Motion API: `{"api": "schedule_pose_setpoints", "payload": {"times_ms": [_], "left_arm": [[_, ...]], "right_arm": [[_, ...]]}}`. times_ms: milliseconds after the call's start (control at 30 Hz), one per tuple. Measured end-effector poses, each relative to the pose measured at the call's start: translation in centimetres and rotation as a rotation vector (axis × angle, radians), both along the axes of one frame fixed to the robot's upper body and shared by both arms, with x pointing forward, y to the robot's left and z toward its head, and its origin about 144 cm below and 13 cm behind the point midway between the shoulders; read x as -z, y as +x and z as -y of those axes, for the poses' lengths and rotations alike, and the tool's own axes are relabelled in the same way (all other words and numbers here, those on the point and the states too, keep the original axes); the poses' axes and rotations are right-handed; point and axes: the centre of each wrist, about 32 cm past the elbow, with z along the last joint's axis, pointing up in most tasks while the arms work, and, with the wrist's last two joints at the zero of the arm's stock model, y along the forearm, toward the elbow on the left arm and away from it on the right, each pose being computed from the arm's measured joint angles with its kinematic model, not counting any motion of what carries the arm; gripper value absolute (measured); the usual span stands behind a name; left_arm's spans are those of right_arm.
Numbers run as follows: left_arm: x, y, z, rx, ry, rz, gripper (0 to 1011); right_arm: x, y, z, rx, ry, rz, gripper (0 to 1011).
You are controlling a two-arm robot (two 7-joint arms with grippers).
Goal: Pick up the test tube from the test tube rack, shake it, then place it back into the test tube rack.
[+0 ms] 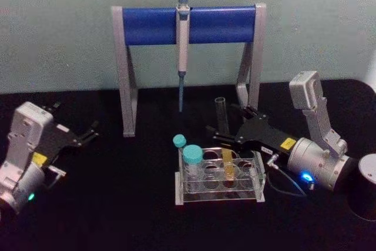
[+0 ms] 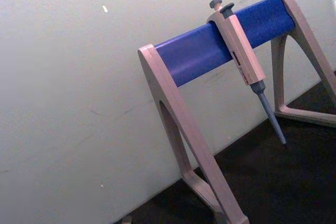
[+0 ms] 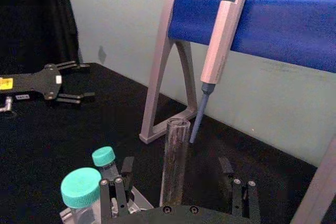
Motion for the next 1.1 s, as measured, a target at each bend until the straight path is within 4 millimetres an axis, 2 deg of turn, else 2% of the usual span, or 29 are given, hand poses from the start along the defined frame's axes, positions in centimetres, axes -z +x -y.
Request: {"api": "schedule_pose_setpoints", "payload": {"times_ms": [600,800,1100], "left_arm": [[0.00,0.00,0.00,0.000,0.000,0.000,1001],[0.00,0.00,0.00,0.000,0.000,0.000,1001],[0.00,0.00,0.00,0.000,0.000,0.000,1001]], "right_arm": [[-0.02,-0.03,0.01,0.000,0.001,0.002,995],[-0.01,-0.04,0.01,0.000,0.001,0.002,860],[-0.01,-0.04,0.01,0.000,0.002,0.003,570]]}}
